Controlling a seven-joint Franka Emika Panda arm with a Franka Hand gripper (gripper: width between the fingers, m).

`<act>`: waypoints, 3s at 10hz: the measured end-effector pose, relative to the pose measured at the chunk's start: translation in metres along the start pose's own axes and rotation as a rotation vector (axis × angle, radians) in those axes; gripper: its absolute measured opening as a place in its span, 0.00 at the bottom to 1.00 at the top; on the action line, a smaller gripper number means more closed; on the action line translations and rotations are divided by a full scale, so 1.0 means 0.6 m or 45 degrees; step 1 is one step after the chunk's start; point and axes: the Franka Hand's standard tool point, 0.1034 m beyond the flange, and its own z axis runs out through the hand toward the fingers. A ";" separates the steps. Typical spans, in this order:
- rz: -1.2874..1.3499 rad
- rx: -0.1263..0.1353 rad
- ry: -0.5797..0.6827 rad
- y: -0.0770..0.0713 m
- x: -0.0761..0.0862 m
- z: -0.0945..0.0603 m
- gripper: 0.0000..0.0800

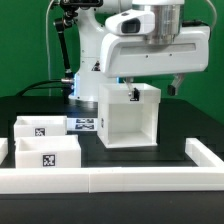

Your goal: Assemble drawer

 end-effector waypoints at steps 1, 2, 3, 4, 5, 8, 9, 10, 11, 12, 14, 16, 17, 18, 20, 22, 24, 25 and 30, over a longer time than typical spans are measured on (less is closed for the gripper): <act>-0.002 -0.004 0.002 -0.003 -0.011 -0.015 0.81; -0.002 -0.009 0.011 -0.004 -0.020 -0.031 0.81; 0.008 -0.007 0.017 -0.005 -0.033 -0.046 0.81; 0.005 -0.012 0.021 -0.008 -0.045 -0.051 0.81; 0.000 -0.017 0.018 -0.012 -0.060 -0.049 0.81; -0.006 -0.014 0.003 -0.025 -0.092 -0.023 0.81; -0.005 -0.014 0.004 -0.024 -0.090 -0.025 0.81; -0.005 -0.014 0.003 -0.024 -0.090 -0.024 0.81; -0.005 -0.013 0.002 -0.024 -0.091 -0.023 0.81; -0.002 -0.011 -0.001 -0.022 -0.089 -0.019 0.81; 0.038 0.013 0.004 -0.015 -0.076 0.007 0.81; 0.026 0.010 0.008 -0.026 -0.095 0.031 0.81; 0.020 0.010 -0.001 -0.030 -0.102 0.039 0.81; 0.014 0.010 -0.005 -0.035 -0.107 0.044 0.81; 0.007 0.007 -0.022 -0.044 -0.123 0.055 0.81; 0.003 0.004 -0.038 -0.045 -0.137 0.062 0.81; 0.002 0.002 -0.041 -0.045 -0.142 0.061 0.81; 0.003 0.003 -0.042 -0.044 -0.142 0.060 0.68; 0.004 0.003 -0.040 -0.043 -0.140 0.061 0.11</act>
Offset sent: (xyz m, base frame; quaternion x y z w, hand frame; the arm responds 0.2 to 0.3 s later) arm -0.0322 0.0041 0.0178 -0.0037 -0.0036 0.0204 0.9998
